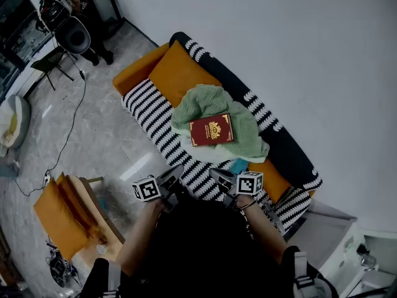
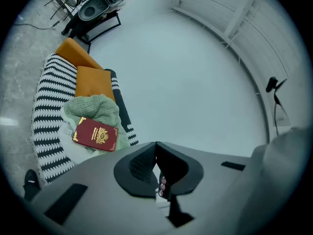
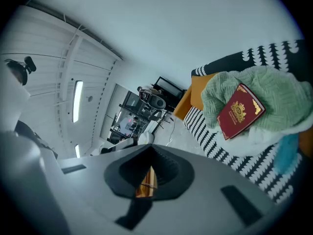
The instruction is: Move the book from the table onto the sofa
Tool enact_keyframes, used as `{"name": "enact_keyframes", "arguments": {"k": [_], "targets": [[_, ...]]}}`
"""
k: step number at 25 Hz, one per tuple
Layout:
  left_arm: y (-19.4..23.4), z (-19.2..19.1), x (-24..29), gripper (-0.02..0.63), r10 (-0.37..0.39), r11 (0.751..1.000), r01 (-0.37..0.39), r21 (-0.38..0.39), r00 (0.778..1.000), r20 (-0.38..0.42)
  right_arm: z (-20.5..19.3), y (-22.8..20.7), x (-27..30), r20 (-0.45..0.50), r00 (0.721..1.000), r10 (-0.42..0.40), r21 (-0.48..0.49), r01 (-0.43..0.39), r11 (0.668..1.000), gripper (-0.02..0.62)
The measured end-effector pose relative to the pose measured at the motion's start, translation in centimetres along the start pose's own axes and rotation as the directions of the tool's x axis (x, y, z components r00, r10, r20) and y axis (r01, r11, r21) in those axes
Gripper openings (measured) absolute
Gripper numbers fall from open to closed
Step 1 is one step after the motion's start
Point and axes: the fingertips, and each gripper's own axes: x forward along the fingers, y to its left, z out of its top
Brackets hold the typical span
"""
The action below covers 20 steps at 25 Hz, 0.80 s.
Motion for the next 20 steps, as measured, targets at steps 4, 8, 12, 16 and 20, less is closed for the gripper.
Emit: {"name": "enact_keyframes", "arguments": {"k": [4,8,12,16,20], "targets": [[-0.2,-0.1,-0.1,0.011,0.004,1.0,-0.004,-0.005,1.0,0.006,-0.3,-0.3,-0.1,-0.011,1.0,0.0,0.007,0.0,1.0,0.006],[-0.2,-0.4,-0.4,0.011,0.009,1.0,-0.008,-0.003,1.0,0.008,-0.9,-0.5,-0.2,-0.02,1.0,-0.002,0.007,0.002,1.0,0.006],[-0.2,-0.5,-0.7,0.011,0.014,1.0,-0.014,0.0,1.0,0.007,-1.0,-0.5,-0.2,-0.025,1.0,-0.004,0.005,0.004,1.0,0.006],[-0.3,-0.7,-0.9,0.011,0.015,1.0,-0.015,-0.003,1.0,0.004,-1.3,-0.6,-0.3,-0.027,1.0,-0.007,0.004,0.007,1.0,0.006],[-0.3,-0.8,-0.9,0.011,0.017,1.0,-0.017,0.005,1.0,0.002,-1.7,-0.9,-0.4,-0.029,1.0,-0.007,0.005,0.008,1.0,0.006]]}}
